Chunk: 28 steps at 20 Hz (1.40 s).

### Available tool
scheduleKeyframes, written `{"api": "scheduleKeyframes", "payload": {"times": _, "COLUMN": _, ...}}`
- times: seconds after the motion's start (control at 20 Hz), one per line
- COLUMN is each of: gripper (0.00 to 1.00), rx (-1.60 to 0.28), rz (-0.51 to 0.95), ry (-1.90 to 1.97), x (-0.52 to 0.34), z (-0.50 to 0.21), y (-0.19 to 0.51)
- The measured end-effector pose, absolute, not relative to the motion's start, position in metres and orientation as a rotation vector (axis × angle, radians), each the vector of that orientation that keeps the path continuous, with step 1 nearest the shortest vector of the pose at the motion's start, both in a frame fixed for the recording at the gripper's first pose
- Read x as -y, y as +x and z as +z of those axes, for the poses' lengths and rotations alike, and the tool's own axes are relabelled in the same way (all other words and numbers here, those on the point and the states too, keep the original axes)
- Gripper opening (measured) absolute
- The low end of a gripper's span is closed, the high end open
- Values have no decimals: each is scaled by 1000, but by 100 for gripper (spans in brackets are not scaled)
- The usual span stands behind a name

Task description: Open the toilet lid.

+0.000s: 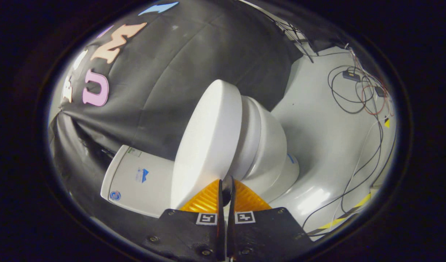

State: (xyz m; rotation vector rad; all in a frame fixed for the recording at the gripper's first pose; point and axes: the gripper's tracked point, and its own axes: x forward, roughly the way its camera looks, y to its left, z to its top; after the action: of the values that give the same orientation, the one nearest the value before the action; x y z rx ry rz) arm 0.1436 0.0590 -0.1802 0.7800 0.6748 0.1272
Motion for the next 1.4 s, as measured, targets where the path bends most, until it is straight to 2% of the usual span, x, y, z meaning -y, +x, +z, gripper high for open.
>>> {"api": "scheduleKeyframes", "payload": {"times": 0.9, "gripper": 3, "rx": -565, "rz": 209, "ry": 575, "x": -98, "z": -86, "y": 136}}
{"api": "scheduleKeyframes", "payload": {"times": 1.4, "gripper": 3, "rx": -516, "rz": 184, "ry": 506, "x": -118, "z": -58, "y": 134}}
